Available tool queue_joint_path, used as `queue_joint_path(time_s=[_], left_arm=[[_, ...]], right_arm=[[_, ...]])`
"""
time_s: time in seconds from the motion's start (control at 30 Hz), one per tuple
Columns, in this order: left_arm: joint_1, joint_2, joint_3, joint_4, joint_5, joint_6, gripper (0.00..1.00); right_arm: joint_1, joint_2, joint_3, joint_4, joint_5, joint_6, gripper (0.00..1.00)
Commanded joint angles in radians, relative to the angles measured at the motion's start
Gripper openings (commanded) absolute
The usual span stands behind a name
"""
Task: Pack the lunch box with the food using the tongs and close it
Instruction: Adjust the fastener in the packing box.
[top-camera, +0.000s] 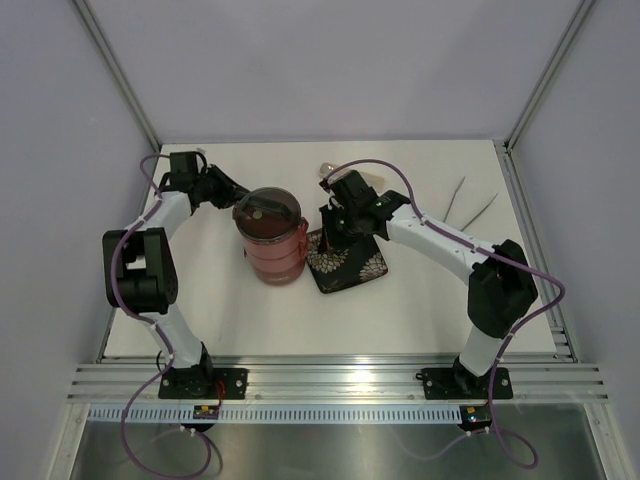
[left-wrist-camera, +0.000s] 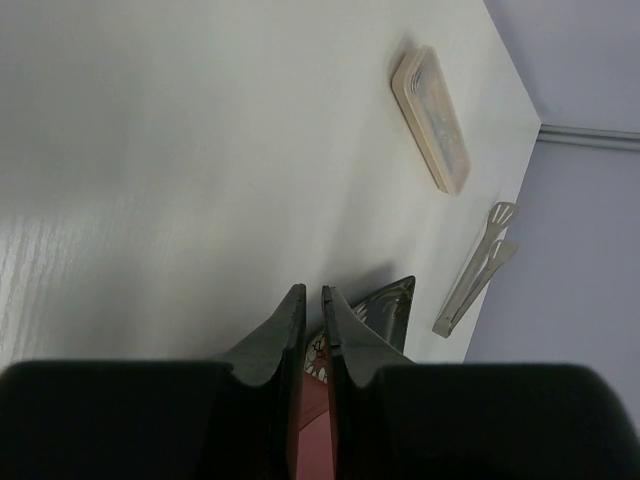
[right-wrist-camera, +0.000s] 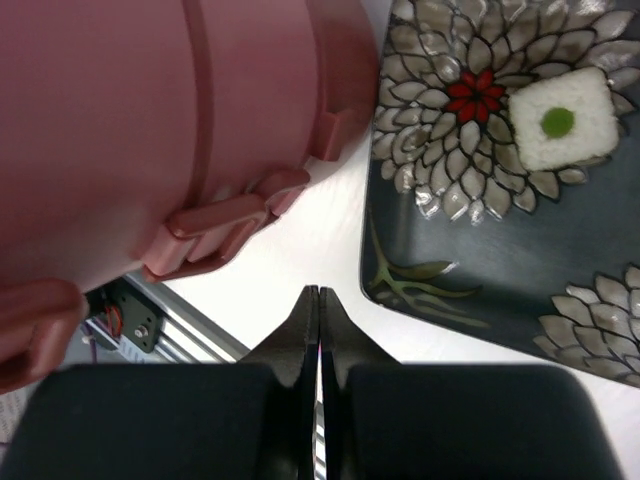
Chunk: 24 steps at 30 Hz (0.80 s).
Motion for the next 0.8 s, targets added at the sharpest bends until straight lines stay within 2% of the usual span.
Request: queue_joint_path(time_s=[0.0,0.43,0.63,0.77], left_arm=[[-0.011,0.009,0.030,0.036,0.036,0.003,0.13],[0.032,-0.053,-0.007,-0.037,-0.008,0.036,0.12],[0.078,-0.122,-0.072,-0.069,-0.054,0.042,0.12],[0.093,-0.163,-0.105,-0.086,-0.077,0.058,0.12]], right_arm=[[0.008,-0.021,-0.009,0.118,-0.057,0.037,0.00],[0.008,0.120,0.104,0.198,-0.139,0.090,0.00],[0.002,0.227,0.260,0.177,-0.127,0.051,0.00],[-0.061,0.296,0.414,0.142,-0.115,0.026,0.00]])
